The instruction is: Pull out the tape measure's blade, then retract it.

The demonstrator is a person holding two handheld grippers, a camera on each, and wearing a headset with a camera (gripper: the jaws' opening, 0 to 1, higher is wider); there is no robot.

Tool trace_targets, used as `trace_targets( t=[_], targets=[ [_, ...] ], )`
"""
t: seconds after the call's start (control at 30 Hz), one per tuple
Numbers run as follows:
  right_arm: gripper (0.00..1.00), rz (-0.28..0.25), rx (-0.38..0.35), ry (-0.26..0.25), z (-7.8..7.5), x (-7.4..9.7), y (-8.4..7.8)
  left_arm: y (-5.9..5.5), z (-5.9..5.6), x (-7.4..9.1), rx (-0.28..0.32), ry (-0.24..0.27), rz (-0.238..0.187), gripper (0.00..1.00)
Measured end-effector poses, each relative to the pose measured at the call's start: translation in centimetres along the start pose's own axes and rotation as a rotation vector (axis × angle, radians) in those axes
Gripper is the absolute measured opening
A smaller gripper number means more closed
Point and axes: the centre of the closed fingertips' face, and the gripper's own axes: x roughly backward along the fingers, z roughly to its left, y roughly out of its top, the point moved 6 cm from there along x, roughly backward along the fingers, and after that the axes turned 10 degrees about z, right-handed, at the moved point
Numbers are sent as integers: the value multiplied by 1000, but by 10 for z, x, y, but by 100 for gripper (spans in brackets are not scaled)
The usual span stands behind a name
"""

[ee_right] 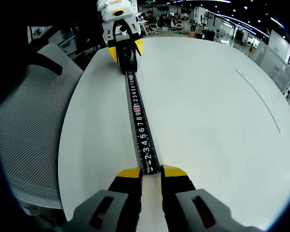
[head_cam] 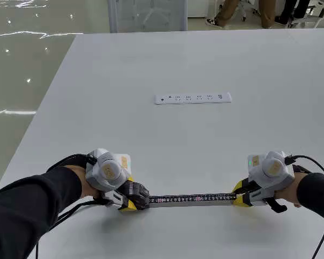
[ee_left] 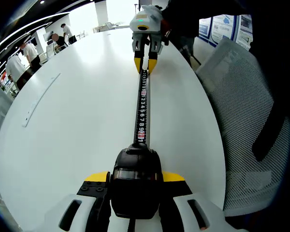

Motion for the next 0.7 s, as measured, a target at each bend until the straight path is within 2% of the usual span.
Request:
trace_targets(
  t=[0.3, 0.6, 0.7],
  targets=[
    [11, 28, 18, 9, 0, 0, 2, 1, 1, -1, 25, -14, -16, 35],
    [11, 25, 8, 6, 0, 0, 2, 1, 1, -1, -9, -9, 1, 35],
    [12, 43, 13, 5, 1, 0, 5, 2, 2, -1, -10, -10, -5, 35]
  ],
)
